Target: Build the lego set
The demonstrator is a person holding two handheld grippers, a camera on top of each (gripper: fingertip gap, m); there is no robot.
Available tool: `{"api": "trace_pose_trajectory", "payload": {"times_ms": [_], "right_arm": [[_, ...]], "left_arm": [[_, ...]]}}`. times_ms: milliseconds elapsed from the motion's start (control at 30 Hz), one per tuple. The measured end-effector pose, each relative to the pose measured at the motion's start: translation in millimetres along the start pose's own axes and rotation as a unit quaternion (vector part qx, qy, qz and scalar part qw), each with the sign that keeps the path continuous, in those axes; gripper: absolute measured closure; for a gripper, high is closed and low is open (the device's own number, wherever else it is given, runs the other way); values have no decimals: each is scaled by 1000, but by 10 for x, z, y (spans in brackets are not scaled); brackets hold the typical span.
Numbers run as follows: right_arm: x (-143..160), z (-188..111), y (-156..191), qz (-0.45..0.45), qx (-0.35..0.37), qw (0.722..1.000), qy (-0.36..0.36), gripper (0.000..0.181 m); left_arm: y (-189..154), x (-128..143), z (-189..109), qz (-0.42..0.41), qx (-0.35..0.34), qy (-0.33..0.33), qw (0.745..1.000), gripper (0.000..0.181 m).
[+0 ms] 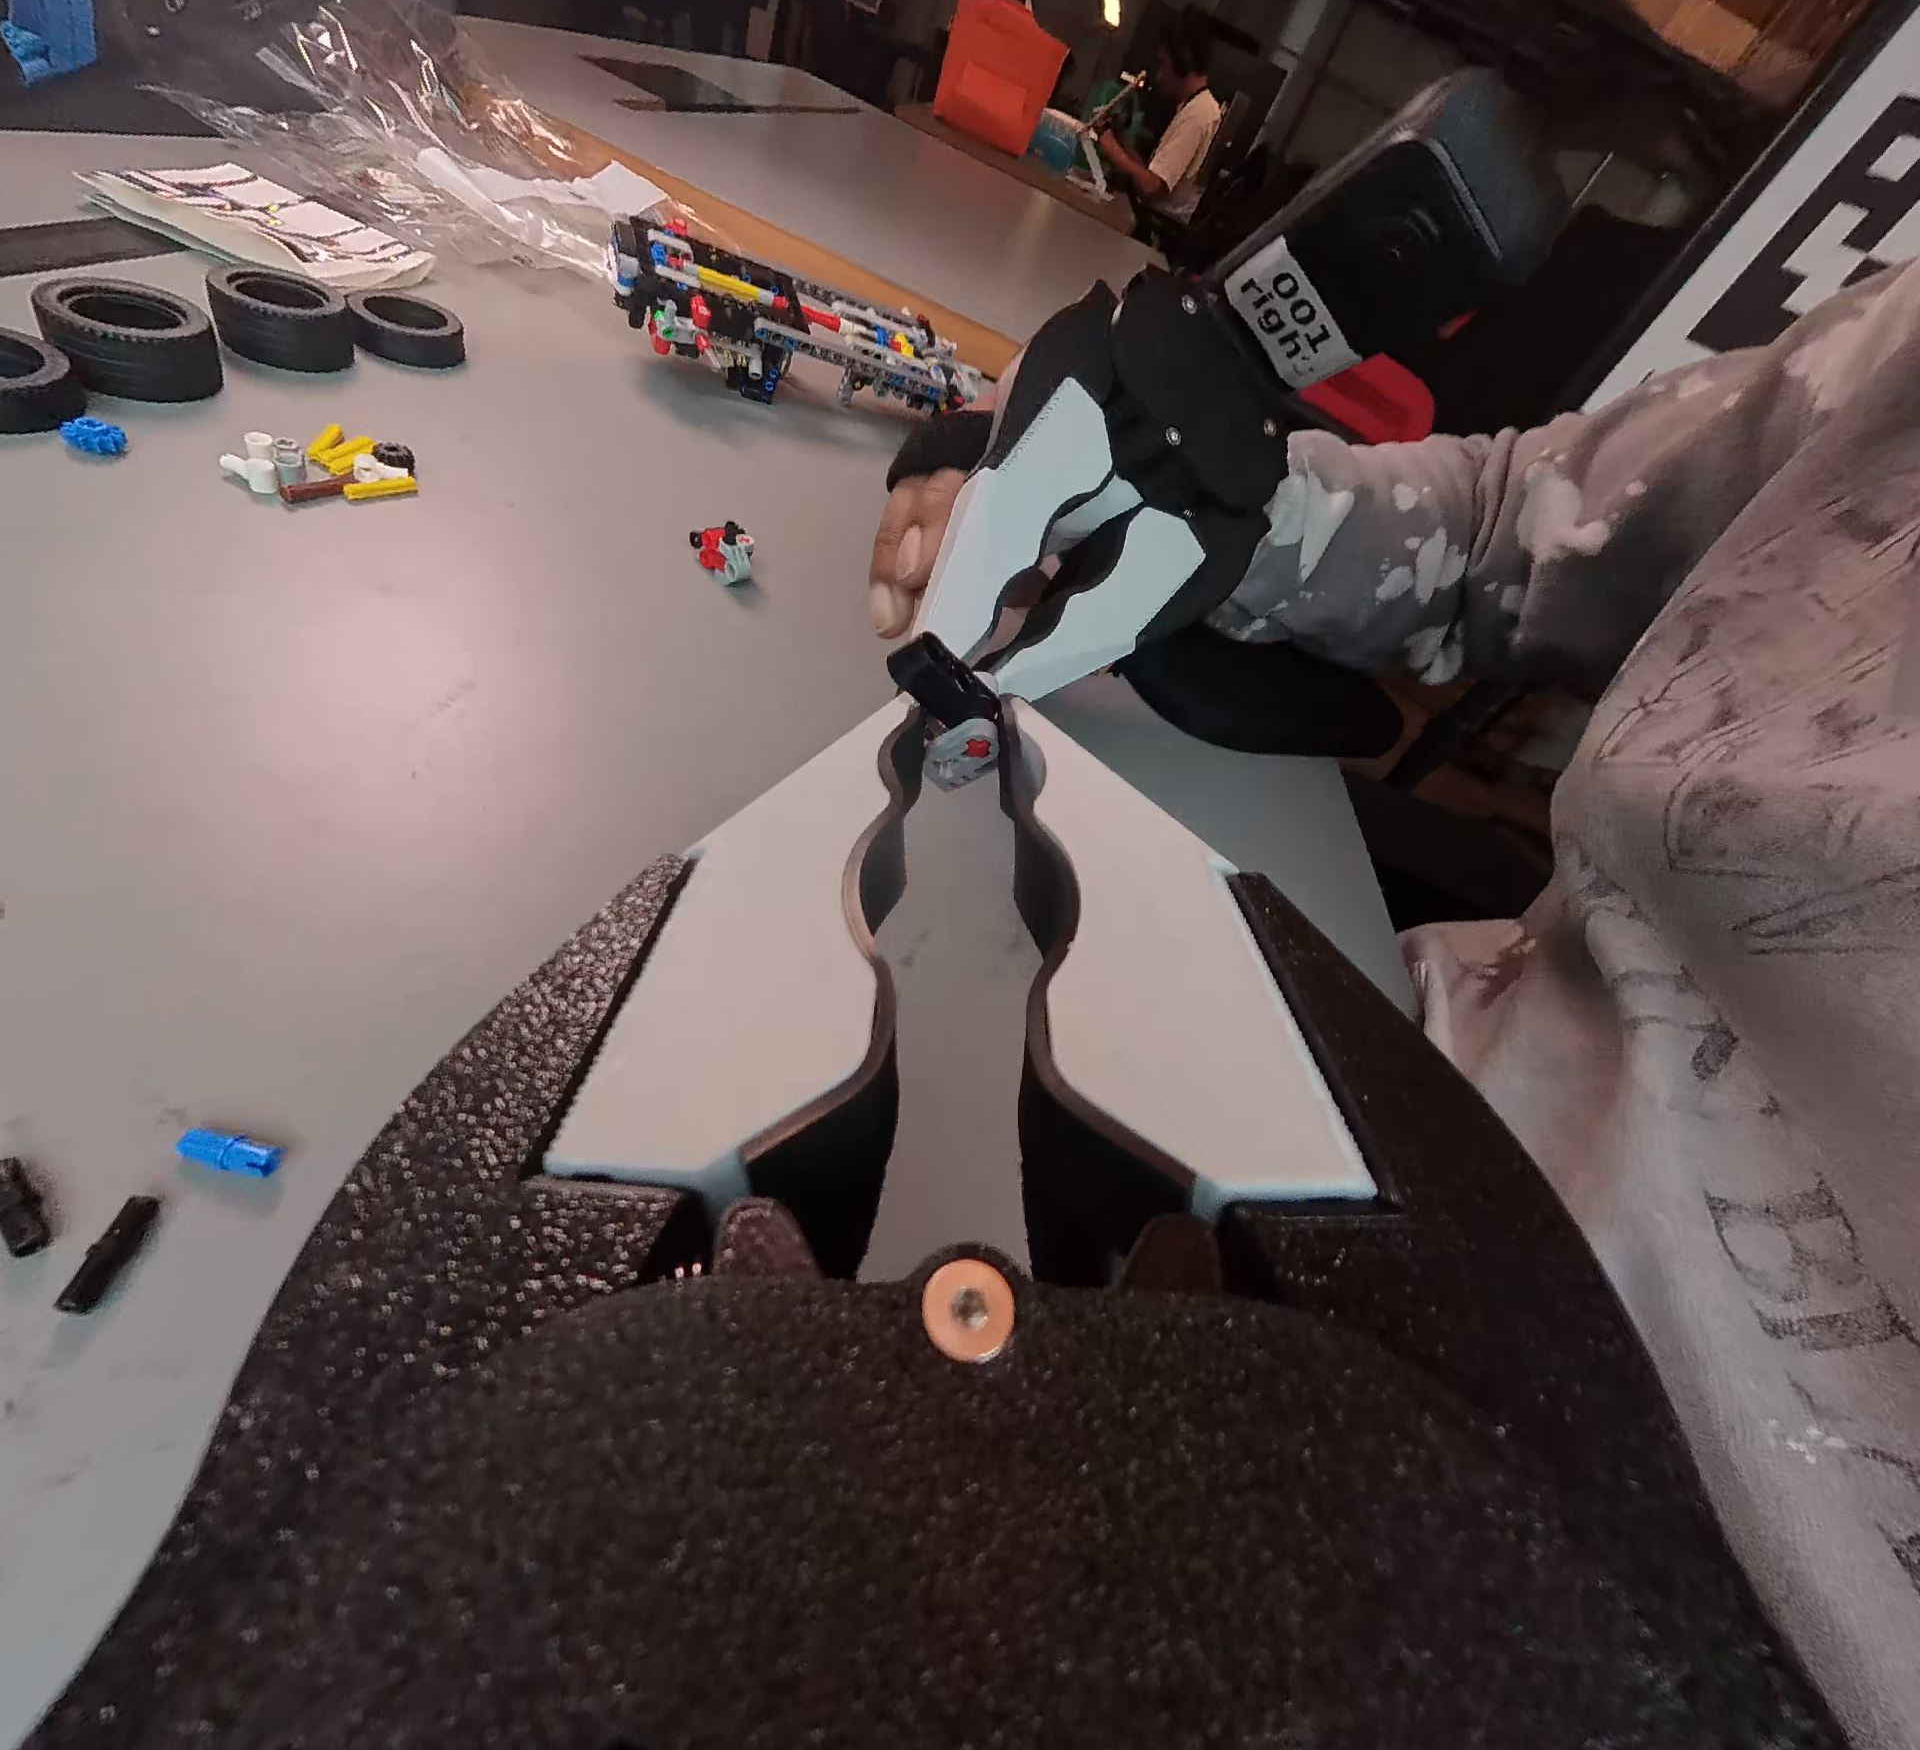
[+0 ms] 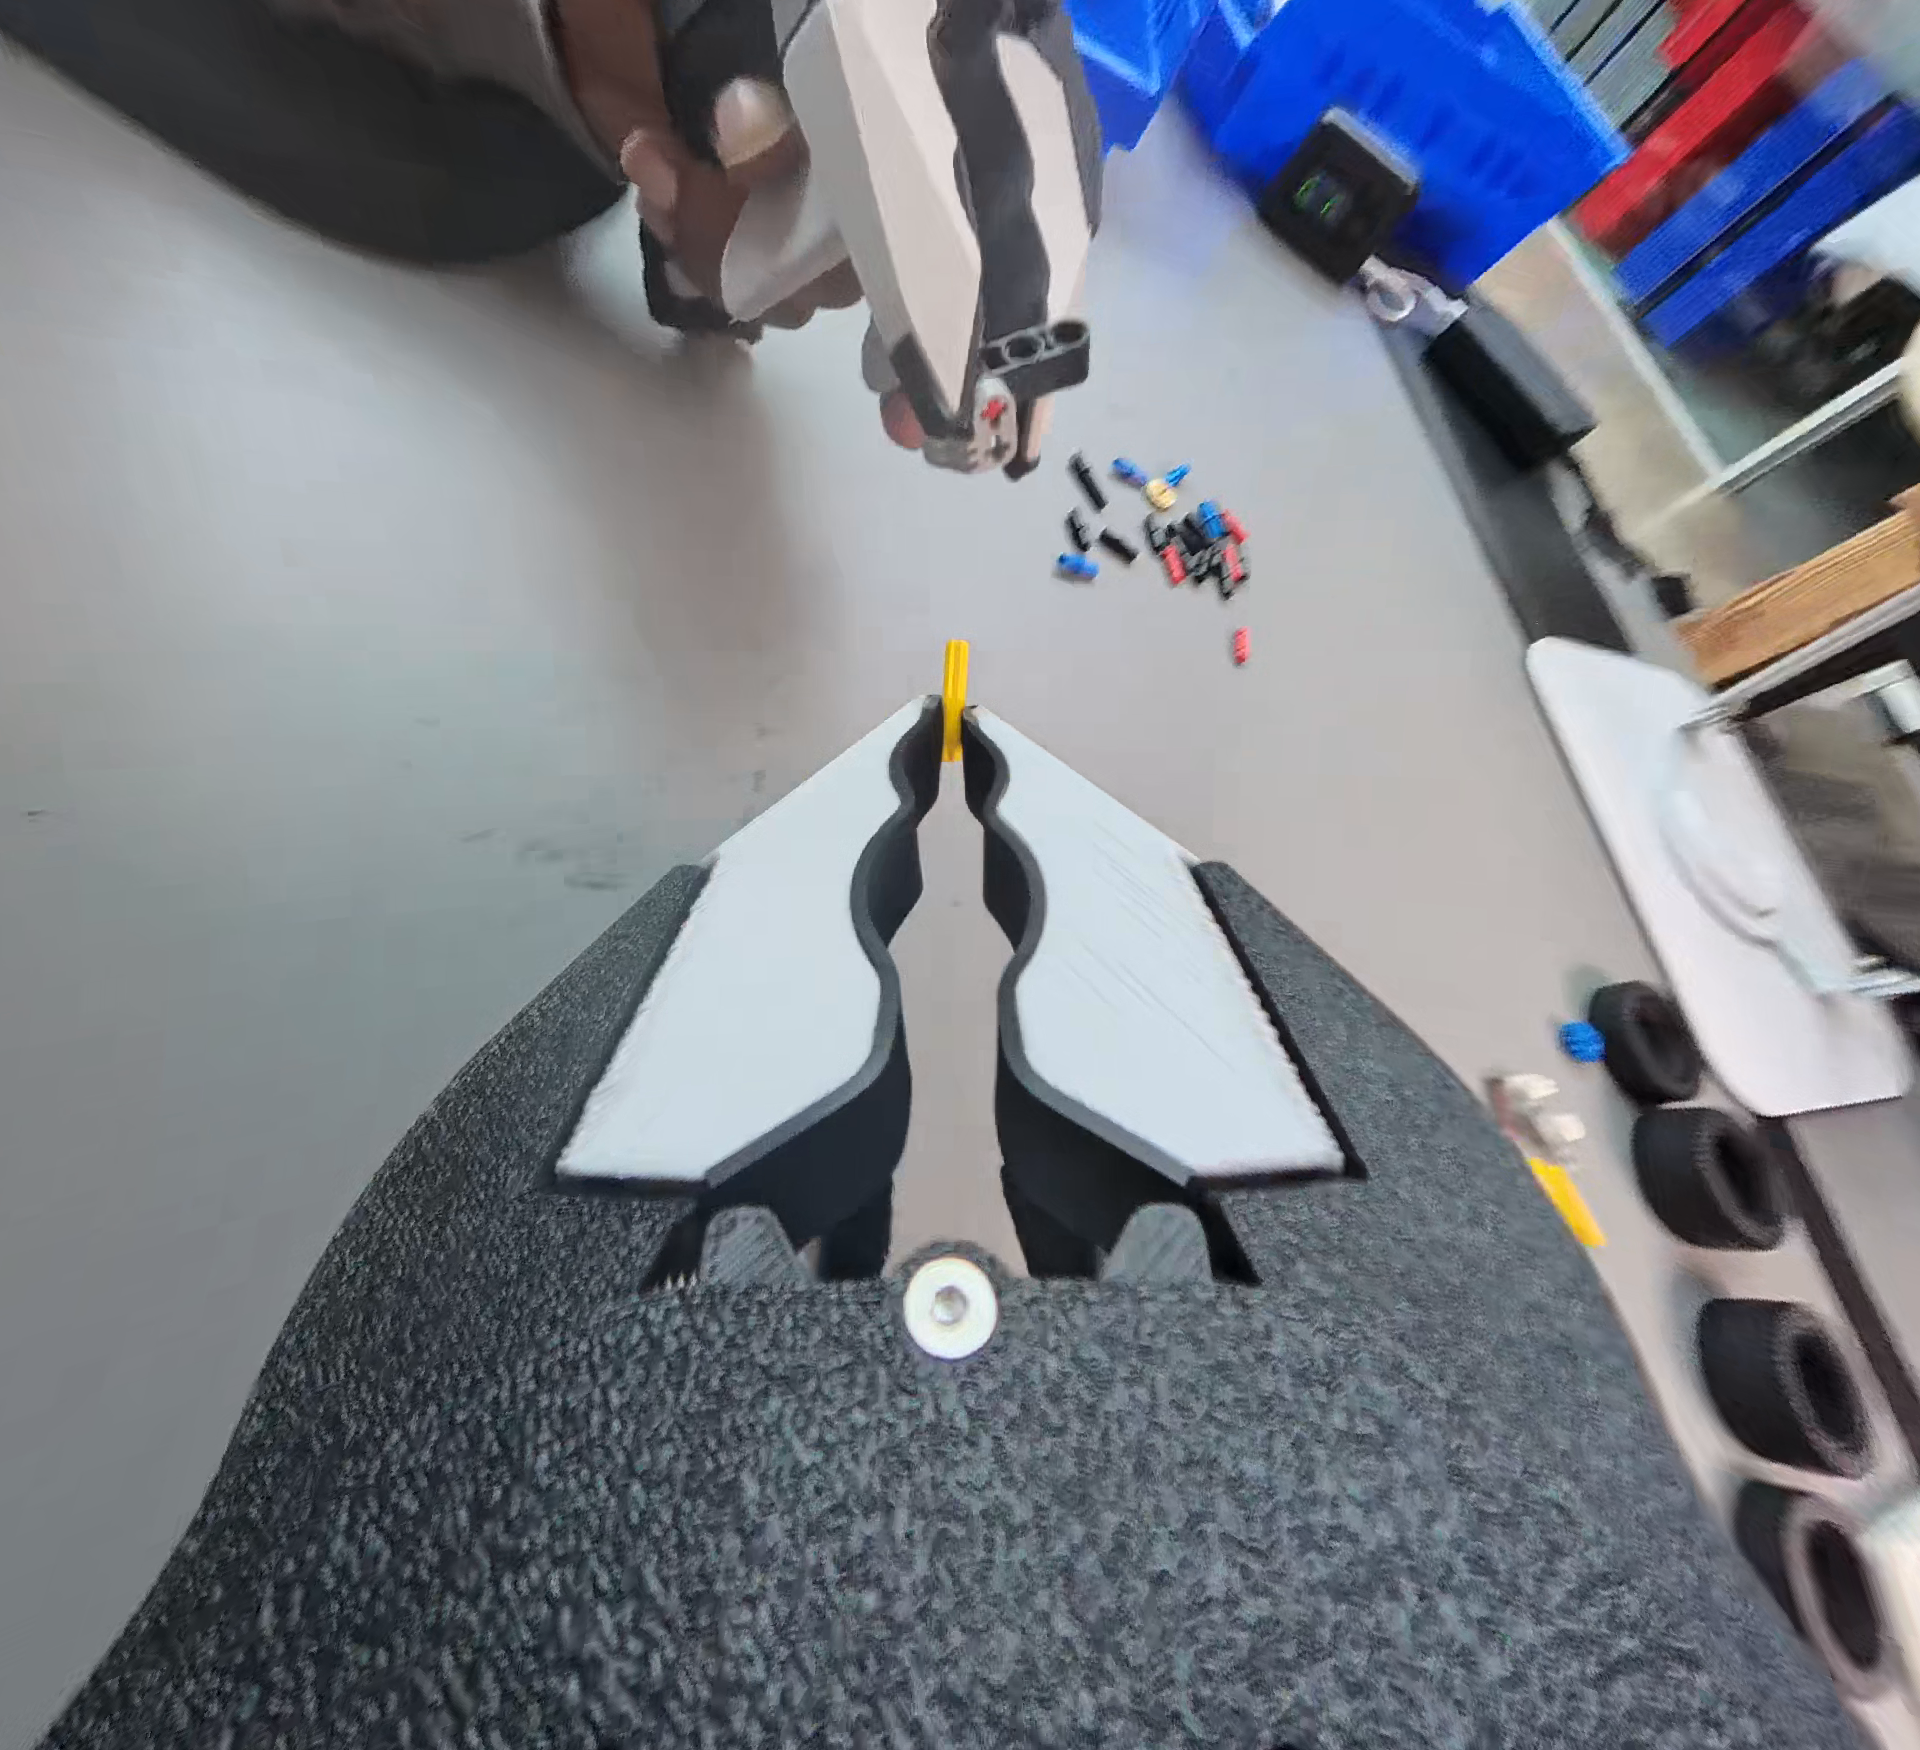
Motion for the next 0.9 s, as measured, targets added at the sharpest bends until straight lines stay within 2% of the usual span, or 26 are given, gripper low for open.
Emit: {"api": "trace_pose_trajectory", "payload": {"times_ms": [100, 167, 433, 567, 633, 700, 767, 900], "right_arm": [[-218, -21, -165, -56, 34, 997, -30, 179], [-267, -8, -212, -76, 44, 995, -36, 179], [-251, -10, -175, -131, 83, 988, -25, 179], [-206, -27, -199, -123, 86, 988, -22, 179], [-140, -16, -192, -106, 71, 992, -16, 179], [-16, 32, -117, -72, 23, 997, 9, 179], [93, 69, -87, -60, 6, 998, 26, 179], [157, 109, -44, -36, -15, 999, 28, 179]], "left_arm": [[8, -172, 13, -11, 25, -33, 999, 168], [21, -198, 39, 2, 25, -31, 999, 168], [58, -147, 117, 54, 0, -17, 998, 168], [63, -129, 129, 53, 0, -11, 999, 168], [154, -96, 127, 40, -26, 4, 999, 168], [315, 38, 130, 22, -70, 59, 996, 168], [354, 194, 146, 17, -72, 111, 991, 168], [266, 190, 167, 74, -74, 106, 989, 168]]}}
Point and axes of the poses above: each gripper's, where its closed fingertips meet, z out along the fingers, x out of its underside, y = z × x across the jaws, the point moved 2 cm from there along -z, back along the fingers, and after that the axes turned 4 degrees about y, right-handed, at the moved point
